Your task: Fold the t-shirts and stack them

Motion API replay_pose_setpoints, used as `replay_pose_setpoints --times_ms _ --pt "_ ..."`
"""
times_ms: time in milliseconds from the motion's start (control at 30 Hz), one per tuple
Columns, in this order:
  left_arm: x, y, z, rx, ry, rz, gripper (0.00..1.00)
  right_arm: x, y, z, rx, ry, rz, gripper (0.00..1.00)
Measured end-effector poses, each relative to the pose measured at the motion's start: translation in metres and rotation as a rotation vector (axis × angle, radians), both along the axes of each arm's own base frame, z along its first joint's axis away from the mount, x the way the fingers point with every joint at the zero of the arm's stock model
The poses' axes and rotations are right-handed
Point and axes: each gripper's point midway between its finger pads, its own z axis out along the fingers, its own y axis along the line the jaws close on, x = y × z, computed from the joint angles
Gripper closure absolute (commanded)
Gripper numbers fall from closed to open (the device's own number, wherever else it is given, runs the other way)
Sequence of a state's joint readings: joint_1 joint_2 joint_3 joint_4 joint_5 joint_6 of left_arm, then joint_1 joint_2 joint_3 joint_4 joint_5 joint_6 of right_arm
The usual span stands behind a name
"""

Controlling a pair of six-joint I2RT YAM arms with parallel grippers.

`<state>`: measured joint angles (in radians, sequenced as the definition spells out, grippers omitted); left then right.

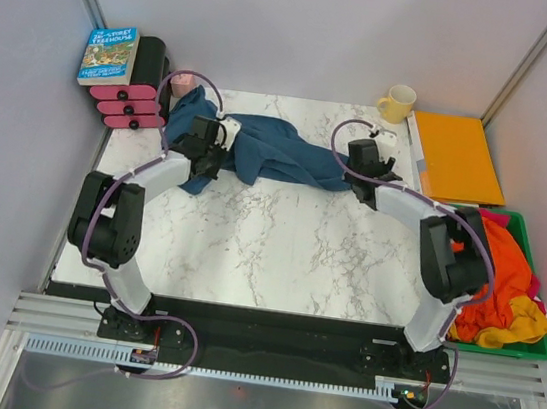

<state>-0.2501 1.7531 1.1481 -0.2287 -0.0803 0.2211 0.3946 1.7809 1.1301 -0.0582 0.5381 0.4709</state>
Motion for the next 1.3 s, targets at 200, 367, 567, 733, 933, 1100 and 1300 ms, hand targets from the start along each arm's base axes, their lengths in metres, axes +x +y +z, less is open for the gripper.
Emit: replay_pose_setpoints --times_ms 200,367,567,733,933,1100,1300 --pt "-0.009 -0.004 0.023 -0.036 -0.044 -0.023 0.98 0.026 0.027 -0.04 -0.014 0.094 0.074 0.32" --pt "-0.016 -0.003 0.032 -0.043 -0.06 -0.026 0.98 0.028 0.026 -0.061 -0.01 0.145 0.083 0.32" --pt "-0.017 0.007 0.056 -0.055 -0.117 -0.005 0.98 0.035 -0.003 -0.059 0.019 0.13 0.007 0.31" --pt "-0.017 0.014 0.062 -0.058 -0.134 0.01 0.98 0.044 -0.044 -0.054 0.029 0.116 -0.087 0.31" --pt "-0.025 0.015 0.049 -0.051 -0.101 0.009 0.98 0.058 -0.067 -0.043 0.044 0.087 -0.142 0.3" --pt "-0.026 0.015 0.047 -0.05 -0.097 0.01 0.98 0.07 -0.075 -0.04 0.057 0.074 -0.171 0.3" --pt "-0.031 0.016 0.04 -0.046 -0.08 0.01 0.98 0.098 -0.088 -0.041 0.061 0.061 -0.215 0.3"
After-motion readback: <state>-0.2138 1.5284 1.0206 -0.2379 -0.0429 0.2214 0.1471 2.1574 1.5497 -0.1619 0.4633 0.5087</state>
